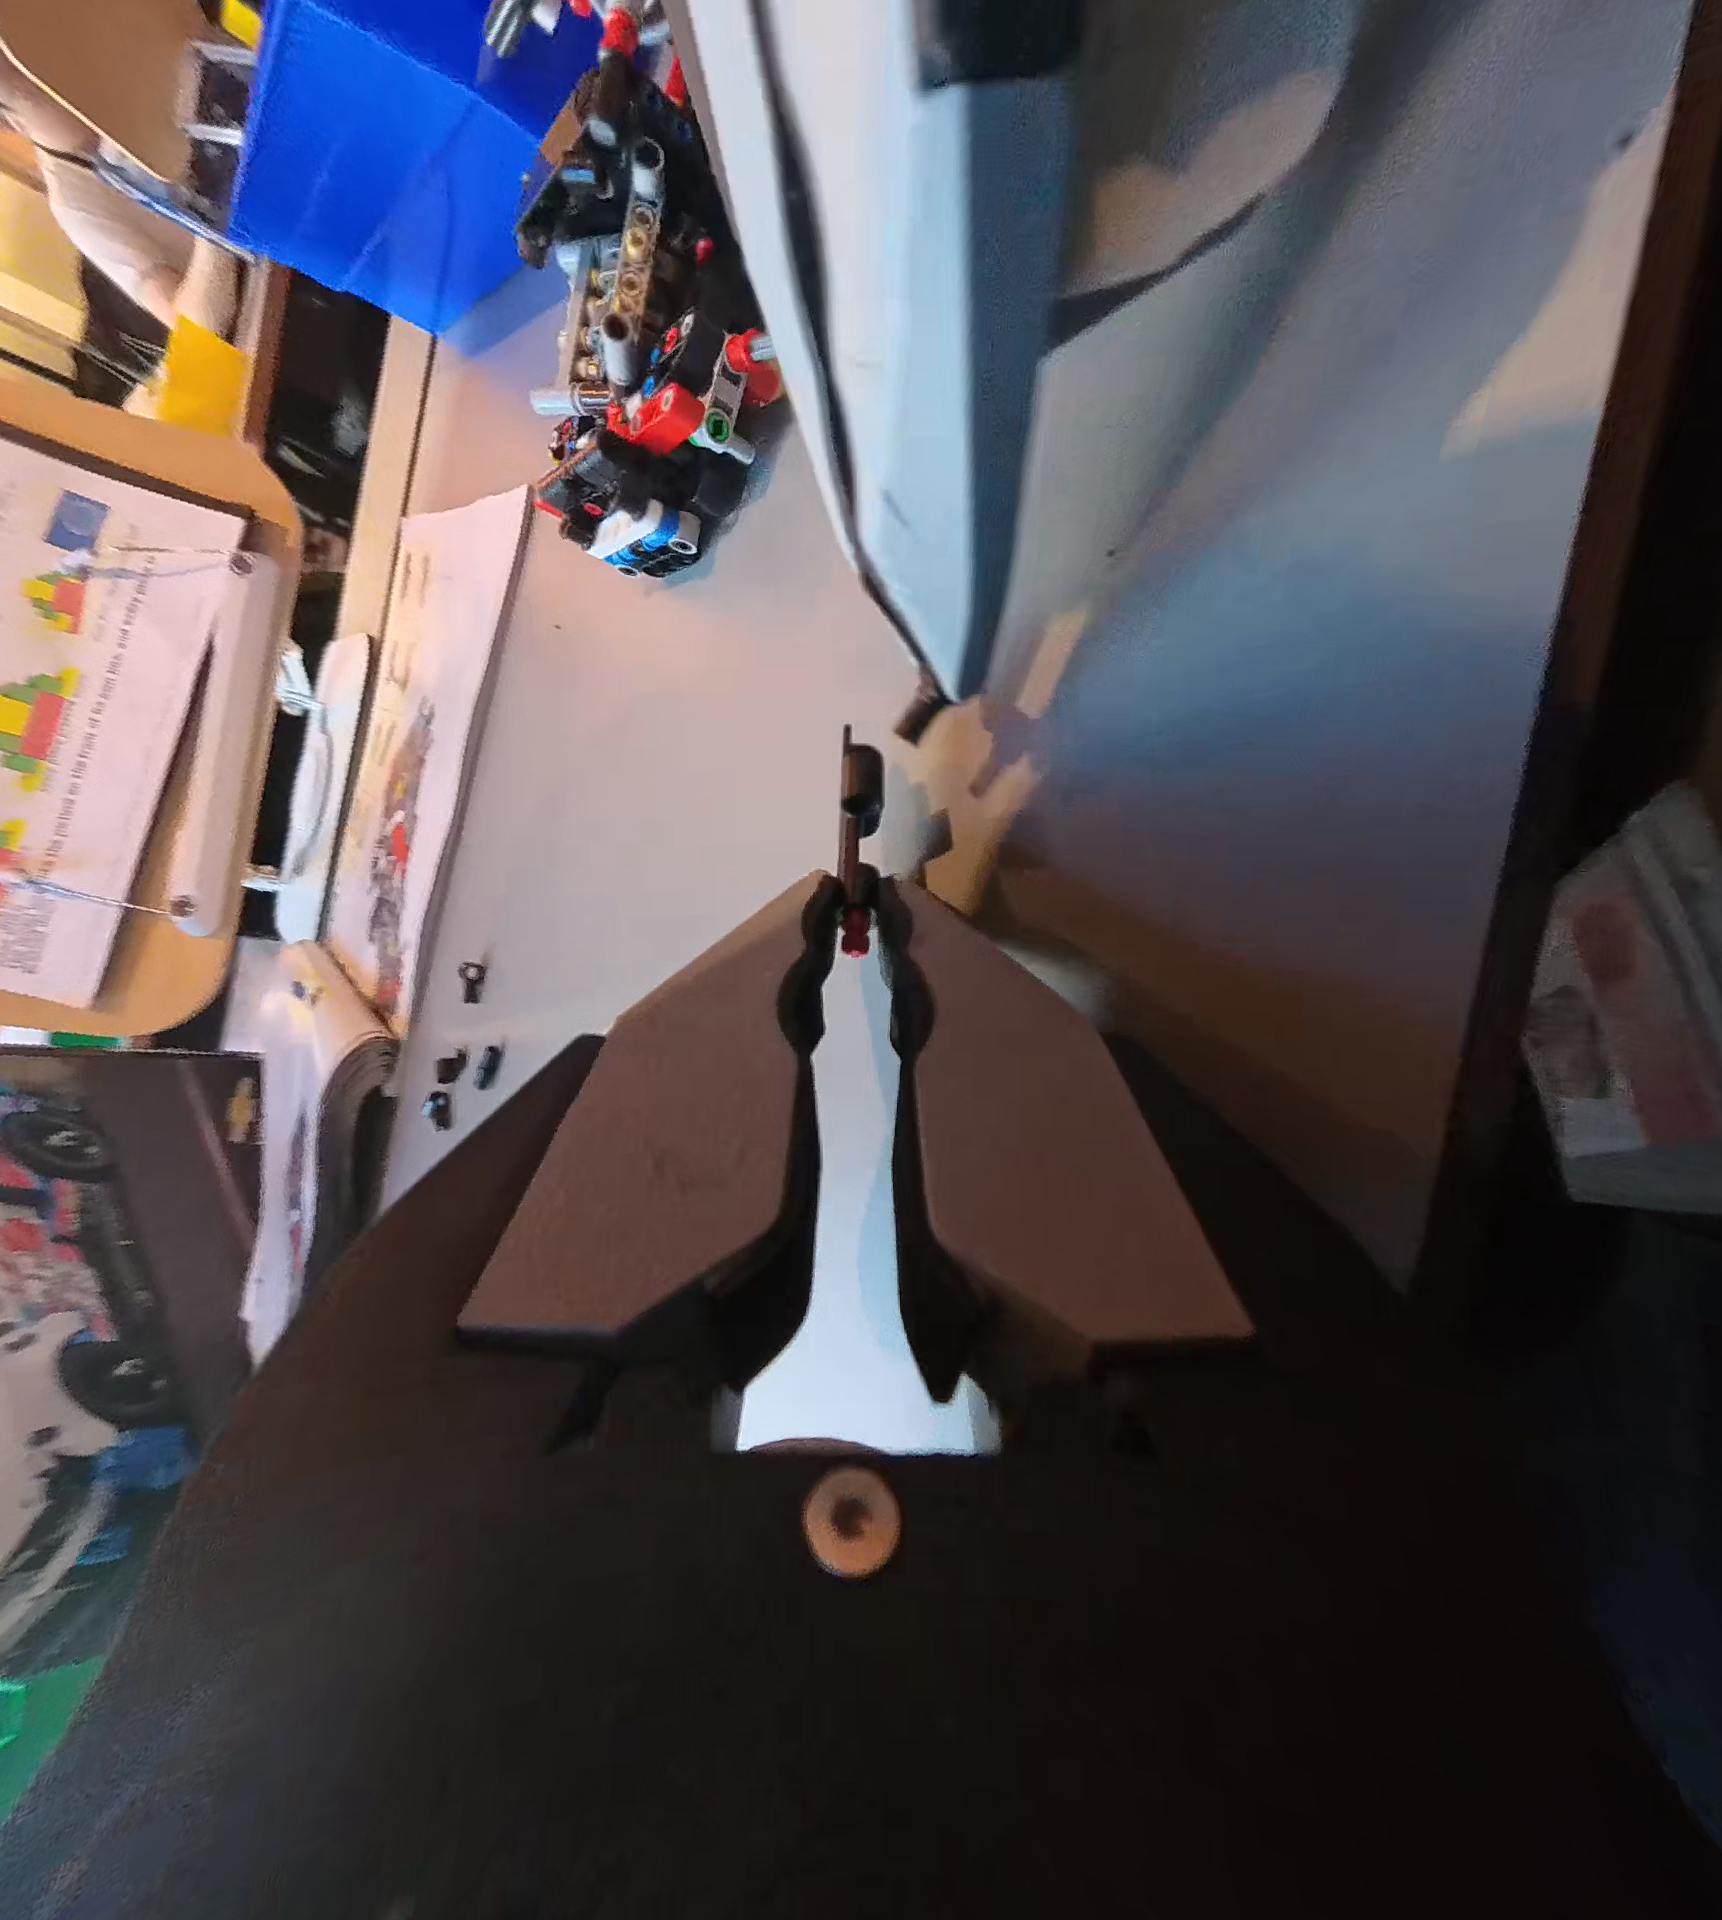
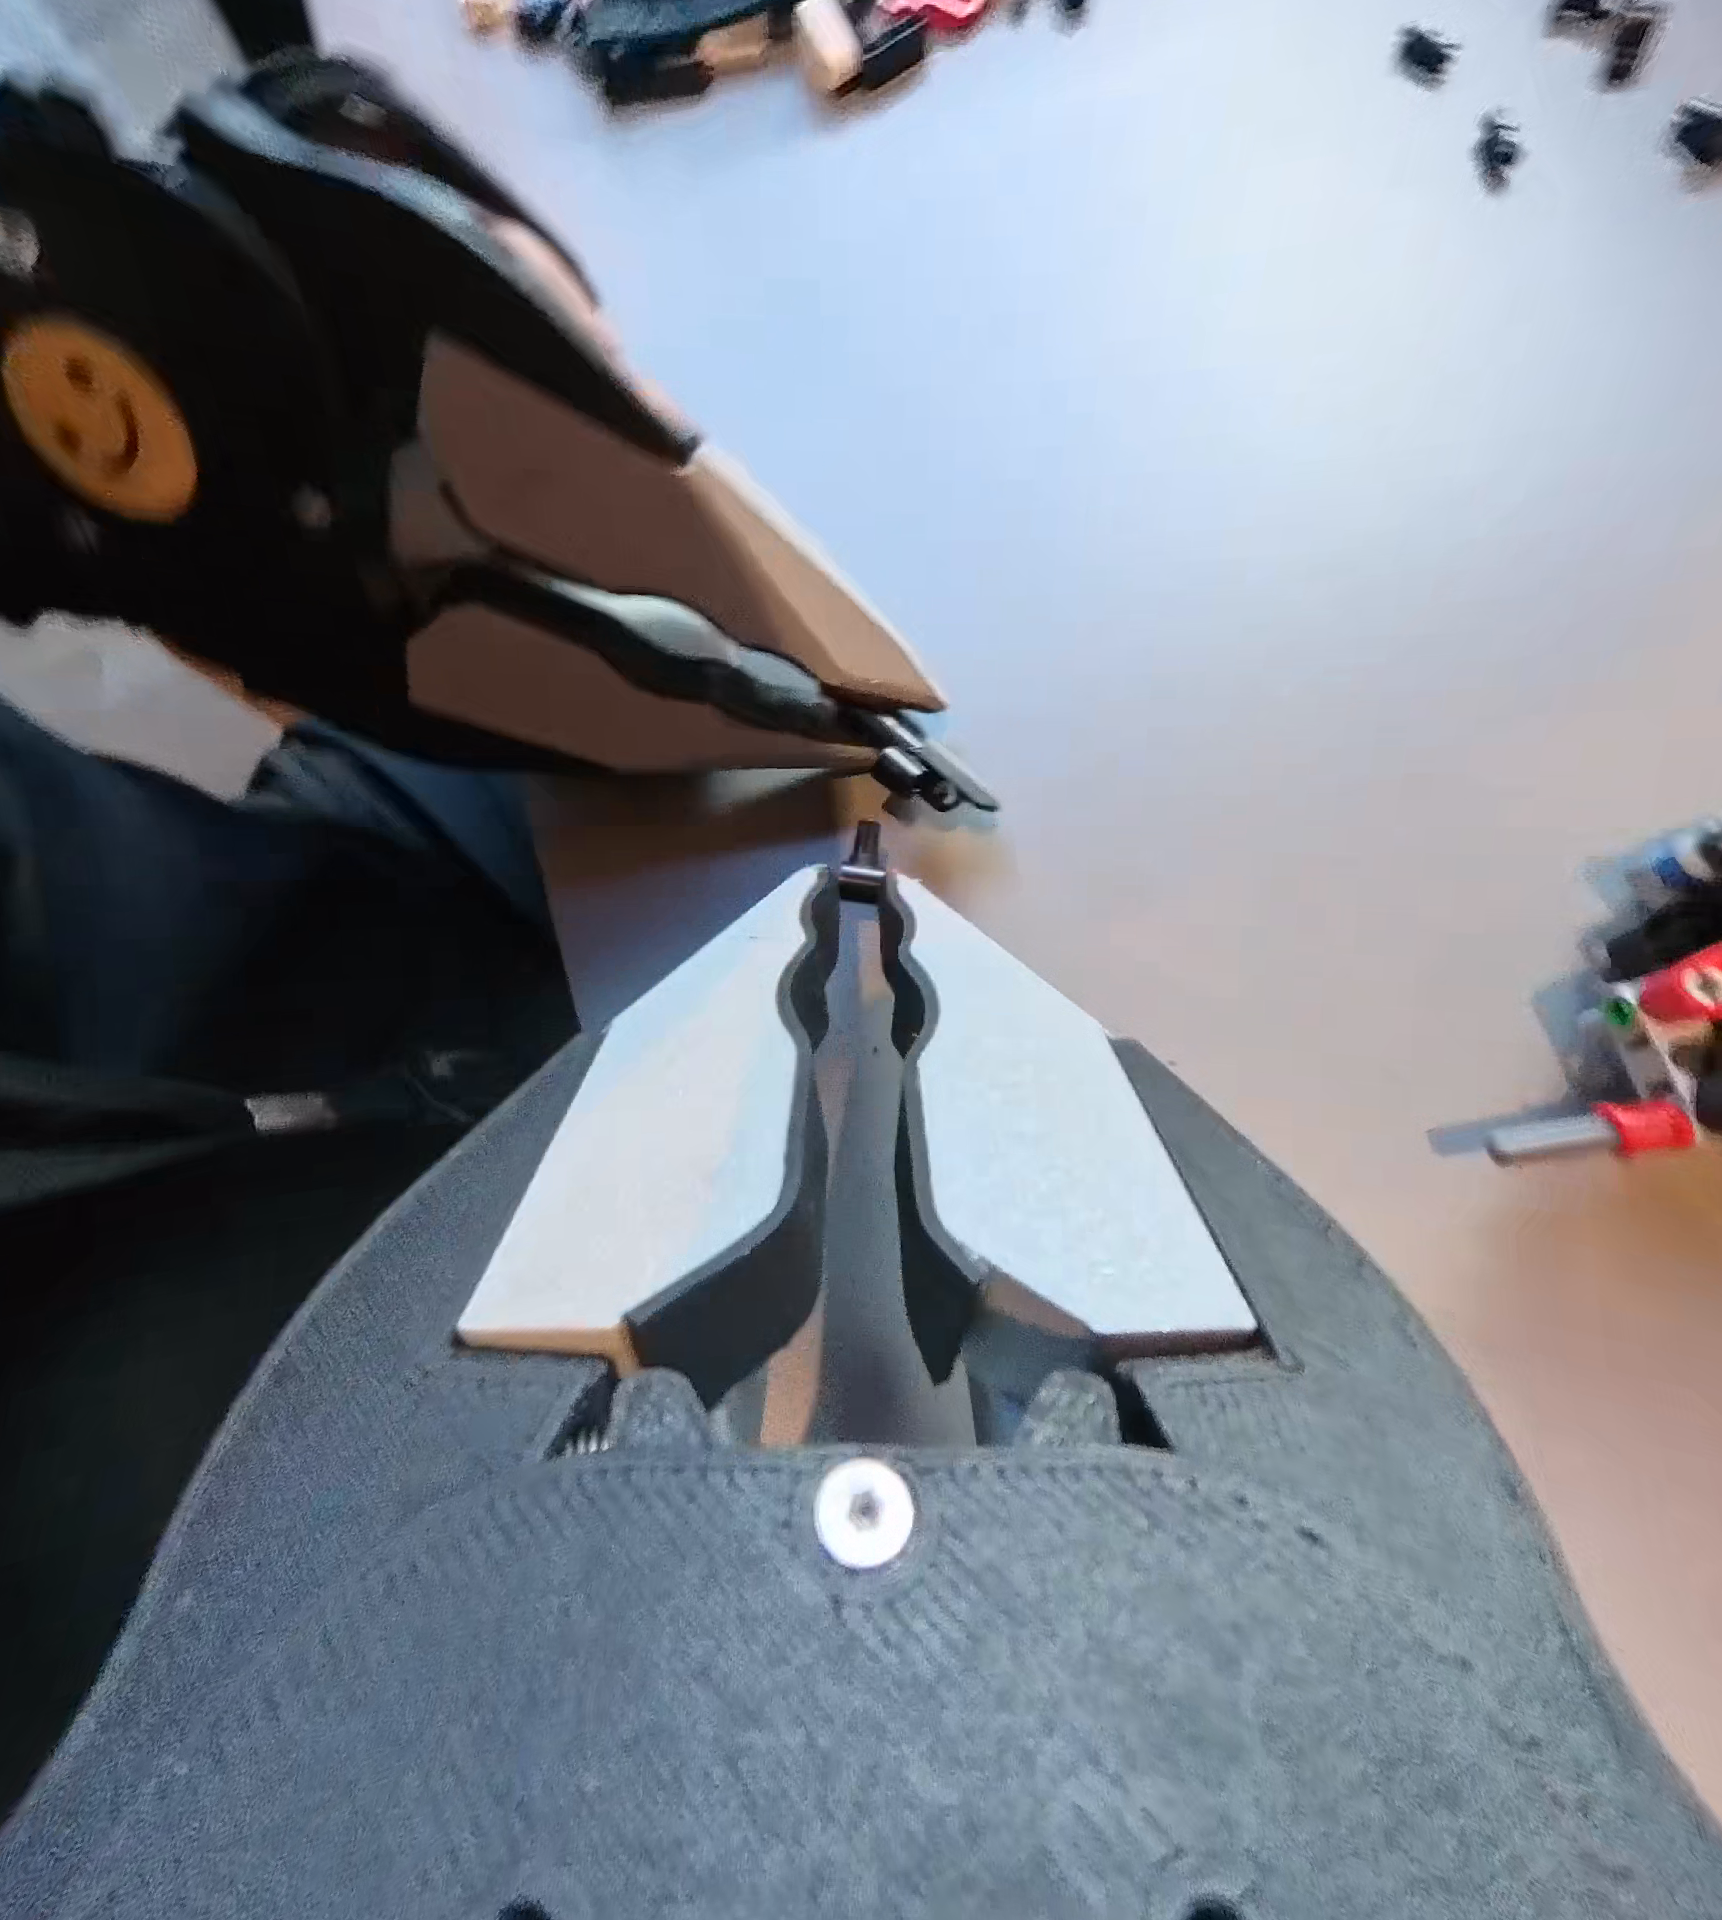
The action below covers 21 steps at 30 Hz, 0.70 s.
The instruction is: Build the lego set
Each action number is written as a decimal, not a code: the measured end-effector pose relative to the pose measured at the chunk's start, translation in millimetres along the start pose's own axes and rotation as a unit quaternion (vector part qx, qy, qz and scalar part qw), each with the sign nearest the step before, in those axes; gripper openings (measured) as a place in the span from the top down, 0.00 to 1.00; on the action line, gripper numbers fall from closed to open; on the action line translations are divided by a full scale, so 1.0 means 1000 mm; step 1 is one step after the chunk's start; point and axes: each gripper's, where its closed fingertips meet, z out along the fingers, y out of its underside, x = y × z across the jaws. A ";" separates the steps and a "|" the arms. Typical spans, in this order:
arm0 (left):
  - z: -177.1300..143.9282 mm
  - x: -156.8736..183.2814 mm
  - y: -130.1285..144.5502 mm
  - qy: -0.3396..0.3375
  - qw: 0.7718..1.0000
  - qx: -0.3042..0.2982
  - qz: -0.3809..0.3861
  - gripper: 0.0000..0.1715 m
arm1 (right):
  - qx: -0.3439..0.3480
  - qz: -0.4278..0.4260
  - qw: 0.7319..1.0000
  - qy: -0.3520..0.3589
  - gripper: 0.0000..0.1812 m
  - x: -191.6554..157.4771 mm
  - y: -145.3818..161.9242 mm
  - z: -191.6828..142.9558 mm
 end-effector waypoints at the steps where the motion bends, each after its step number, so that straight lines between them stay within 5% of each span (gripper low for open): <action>1: 0.000 0.000 0.000 -0.006 1.000 -0.001 0.011 0.98 | 0.009 0.020 1.000 0.009 0.98 0.005 -0.001 -0.001; 13: -0.002 0.006 -0.006 -0.009 0.991 -0.022 0.134 0.98 | -0.021 0.094 0.995 -0.010 0.98 0.008 0.006 0.007; 21: -0.004 0.012 -0.013 0.015 0.993 0.001 0.113 0.97 | -0.045 0.055 0.997 -0.017 0.98 0.011 0.007 0.008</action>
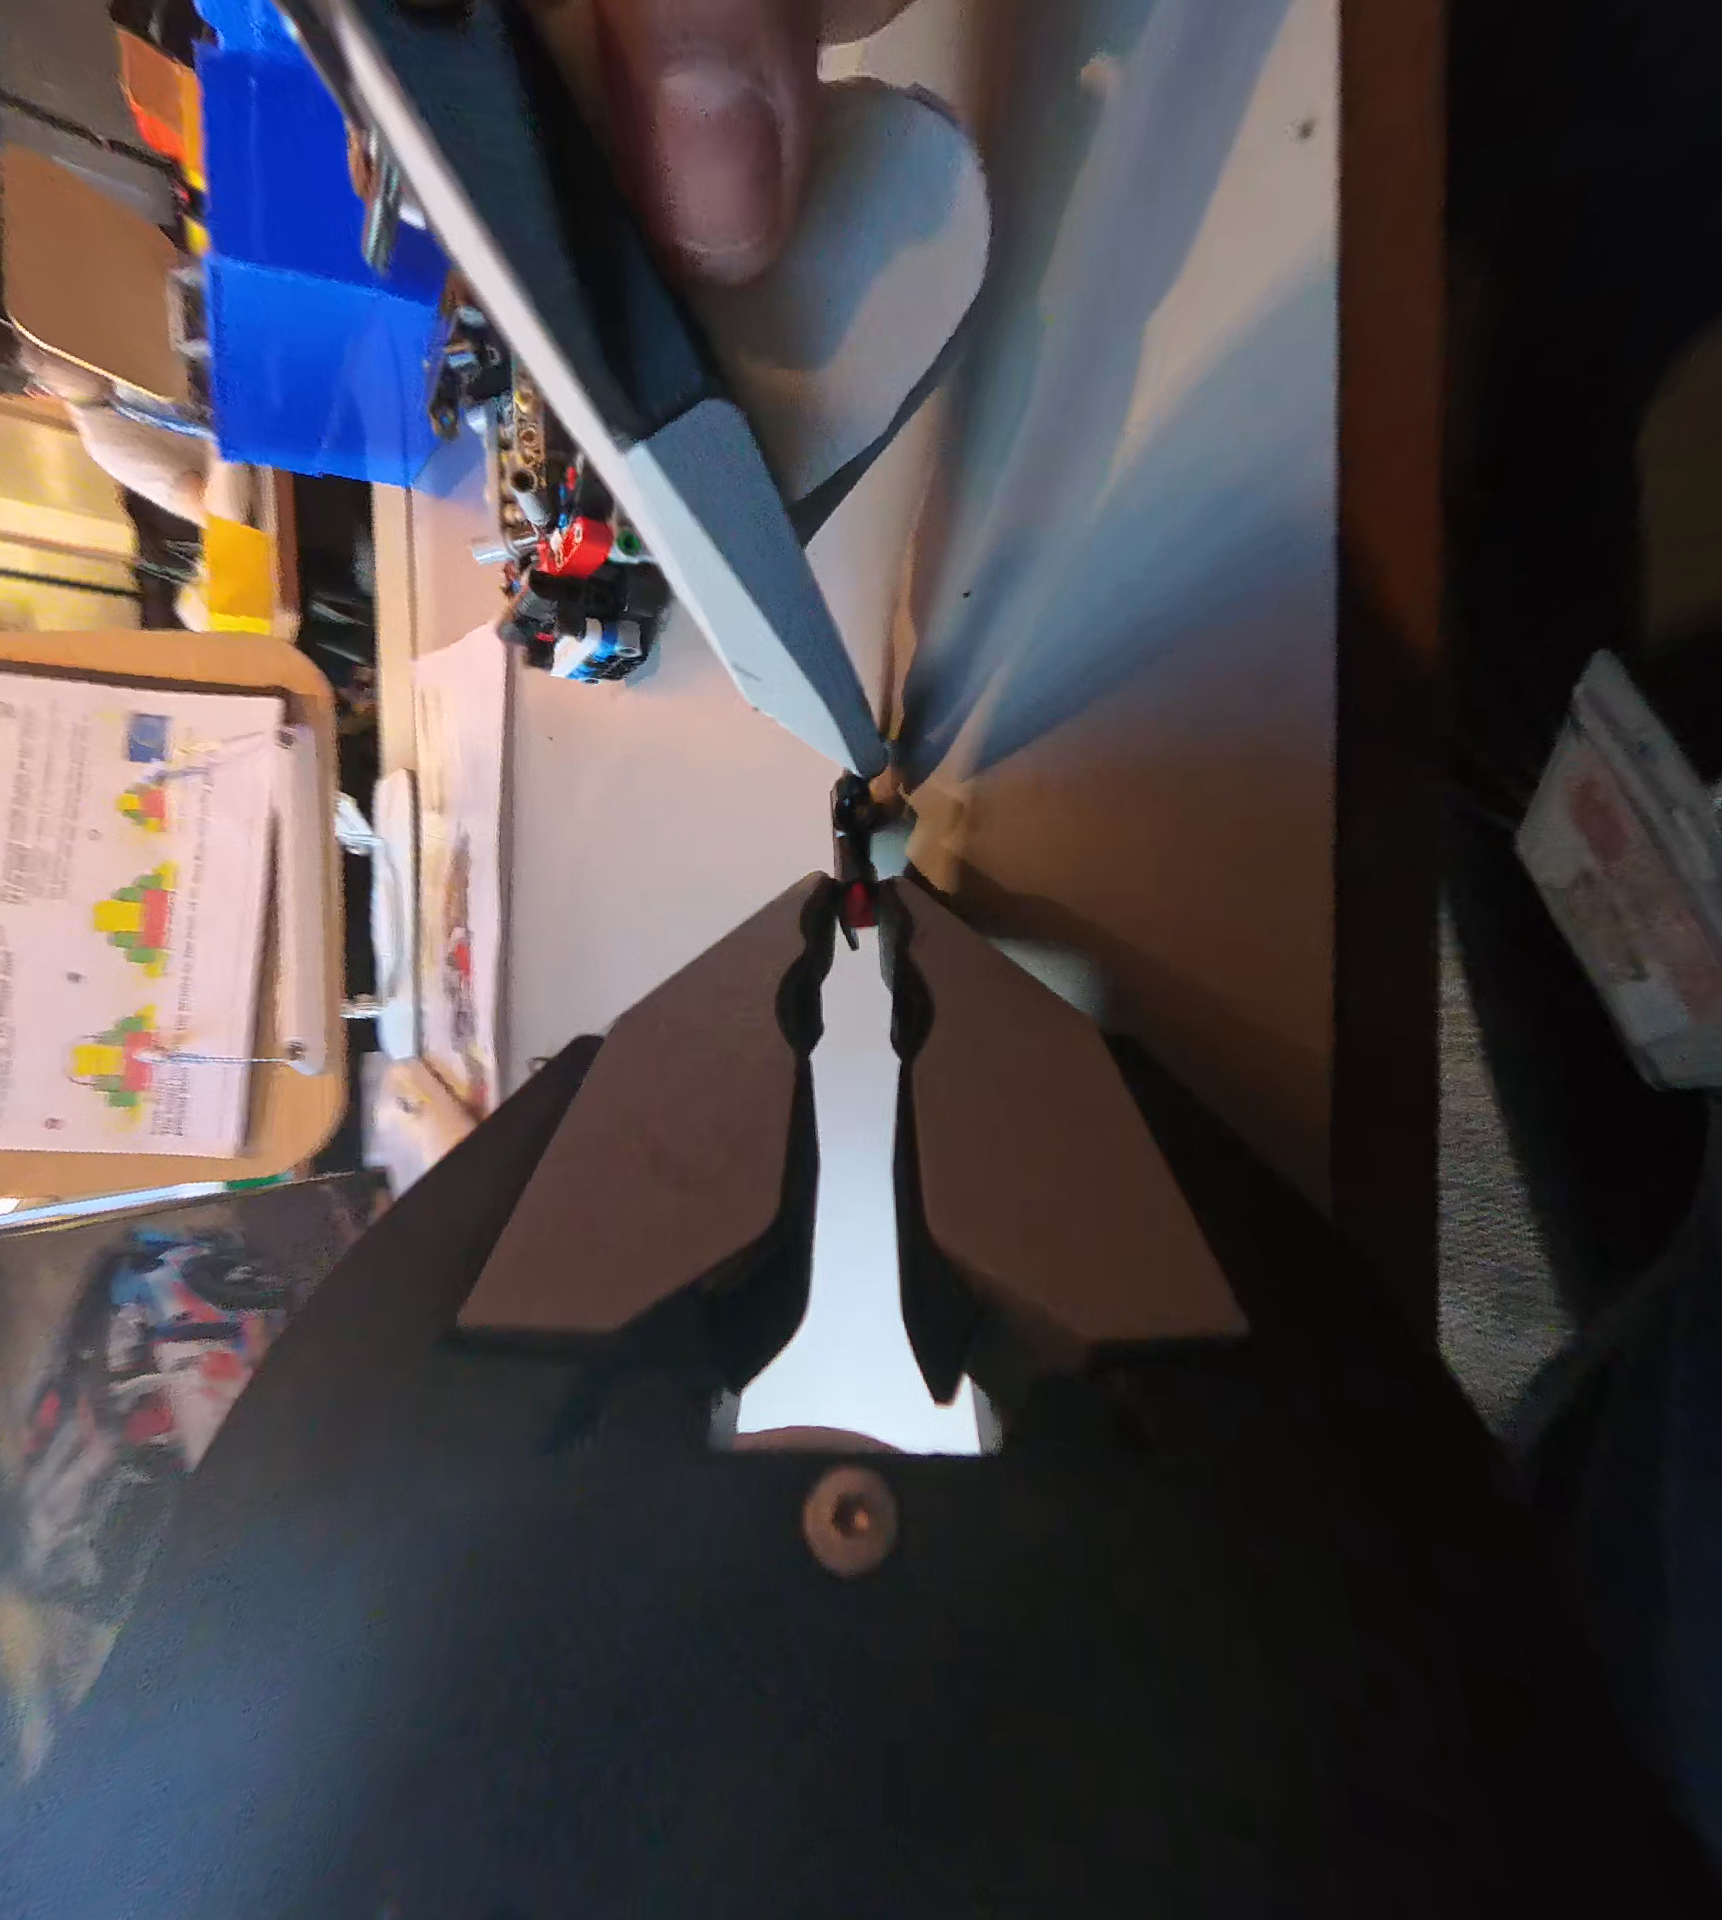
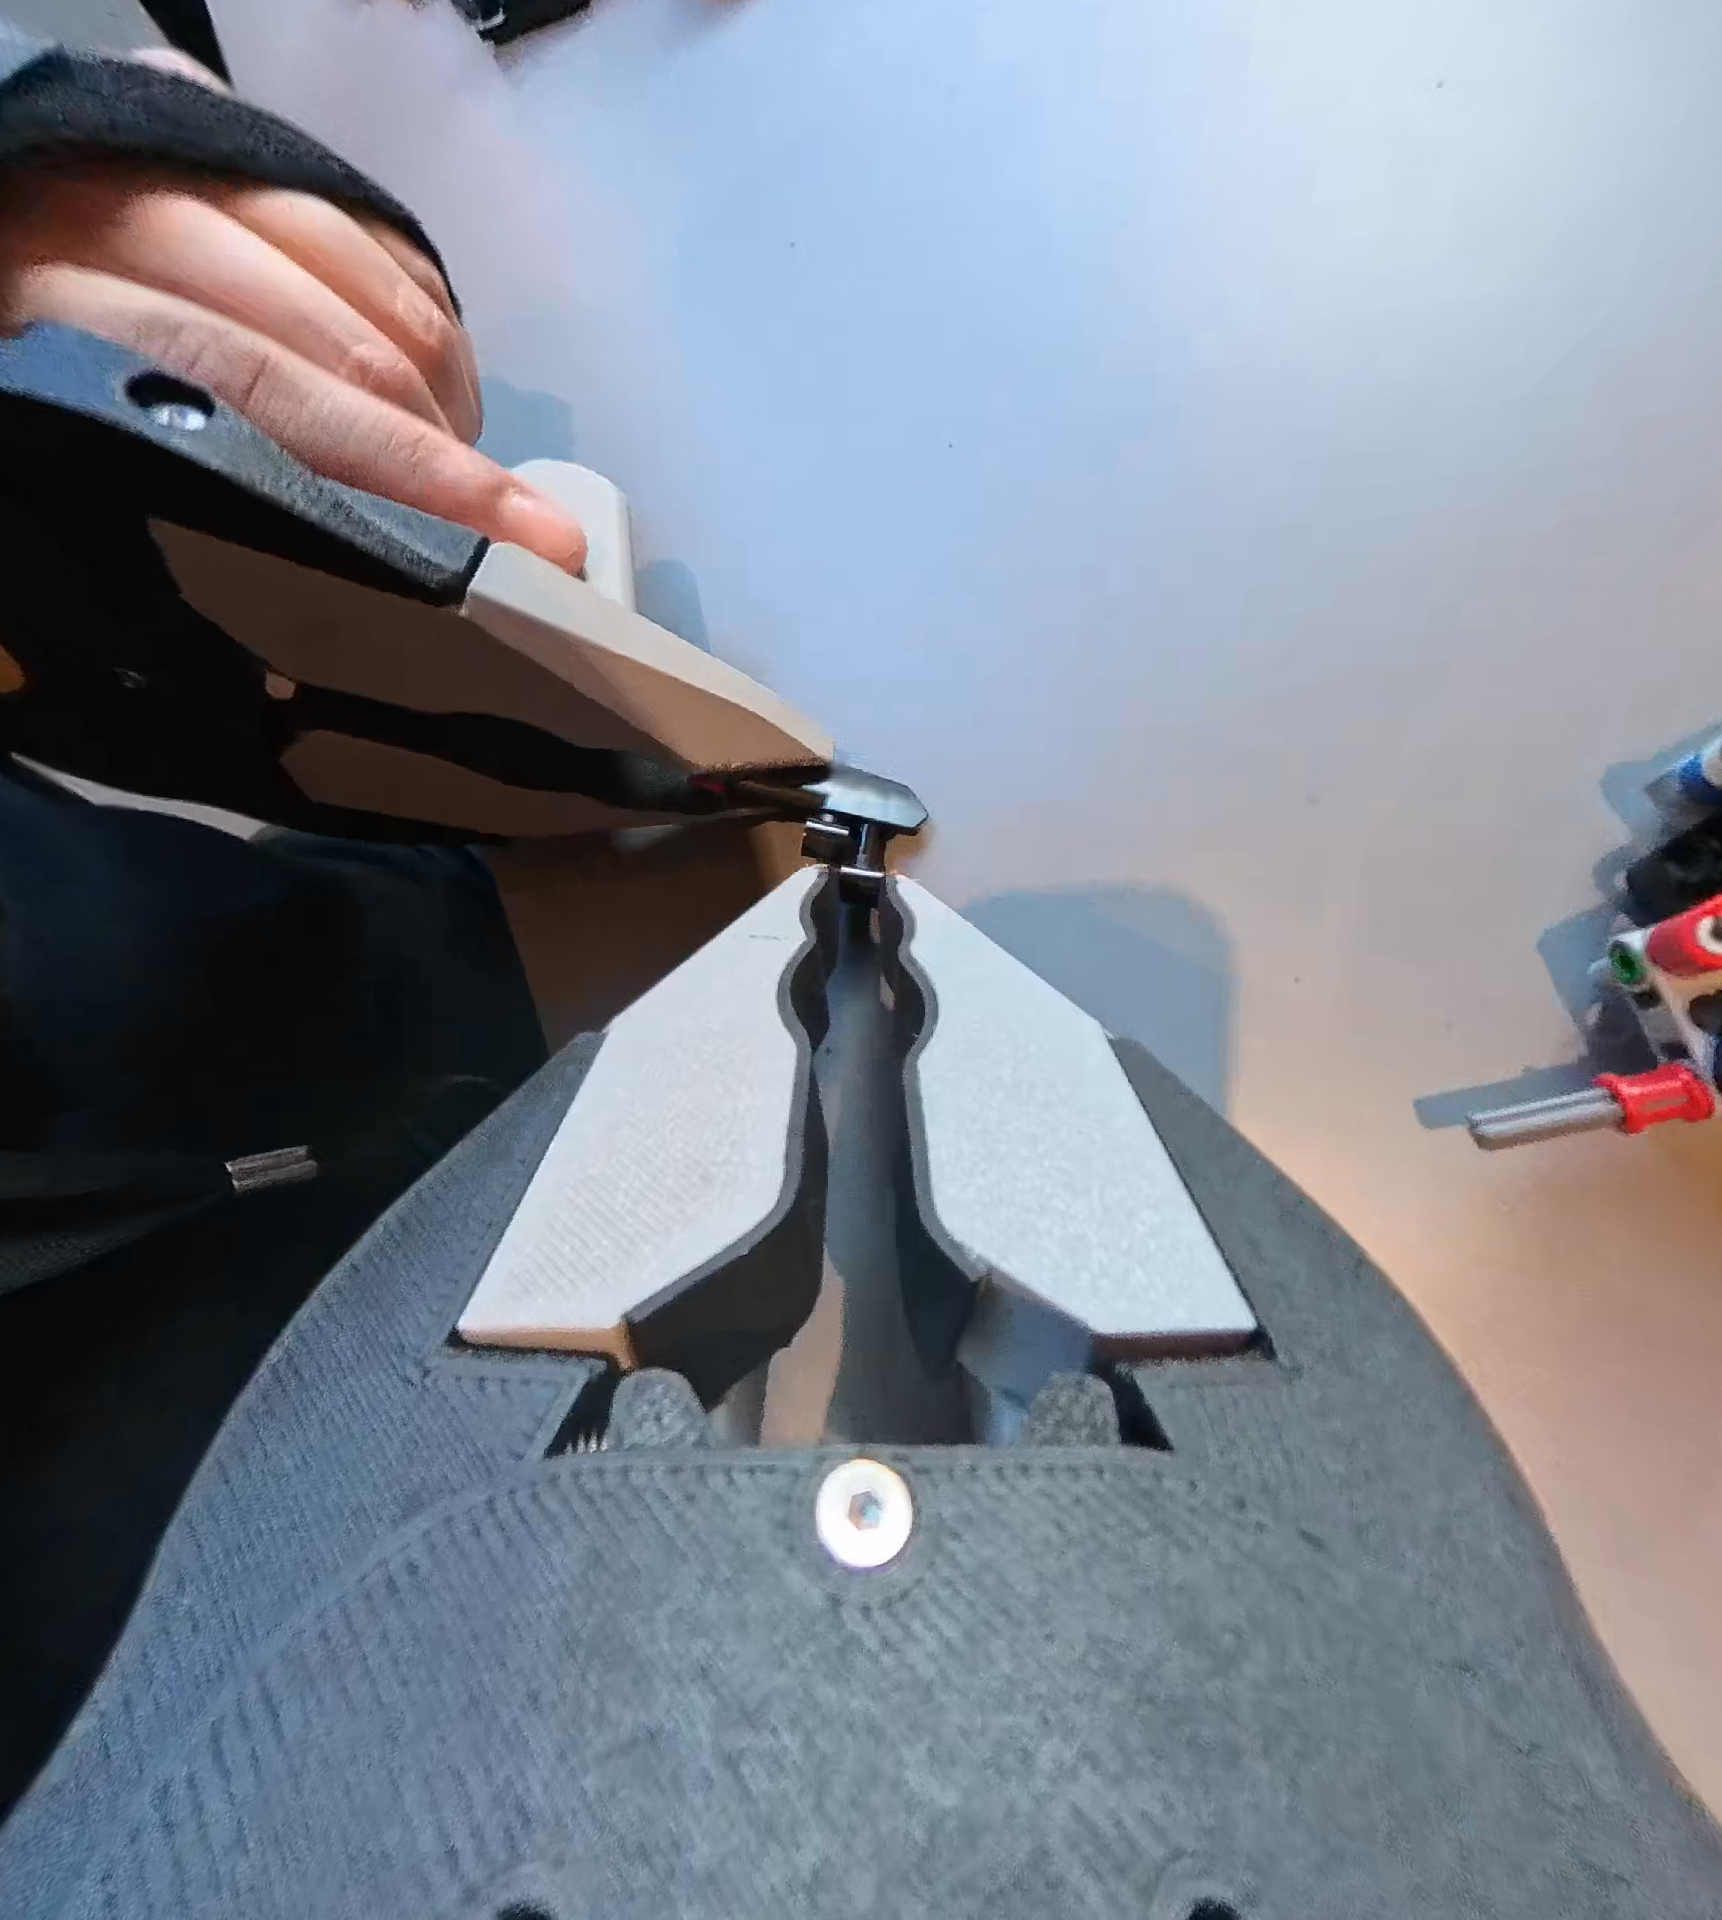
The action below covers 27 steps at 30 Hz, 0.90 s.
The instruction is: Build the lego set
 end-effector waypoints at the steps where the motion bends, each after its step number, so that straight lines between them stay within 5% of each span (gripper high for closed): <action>1: -0.001 0.001 0.000 0.016 1.000 0.001 -0.021 0.97 | -0.005 -0.011 1.000 0.000 0.98 0.000 0.000 0.000; 11: -0.011 0.003 -0.006 0.116 0.981 0.021 -0.154 0.83 | -0.026 -0.054 0.998 -0.010 0.98 -0.002 -0.001 0.003; 14: -0.020 0.005 -0.010 0.150 0.970 0.028 -0.191 0.67 | -0.025 -0.057 0.998 -0.011 0.98 -0.003 0.001 0.001; 19: -0.019 0.002 0.000 0.218 0.945 0.024 -0.242 0.85 | -0.026 -0.087 0.996 0.000 0.98 -0.002 0.002 0.001; 23: -0.011 -0.013 0.003 0.287 0.901 0.041 -0.322 0.97 | -0.021 -0.091 0.996 -0.002 0.98 -0.003 0.001 0.001; 27: -0.005 -0.010 -0.004 0.369 0.843 0.045 -0.389 0.95 | -0.017 -0.089 0.996 -0.002 0.98 -0.001 0.000 0.002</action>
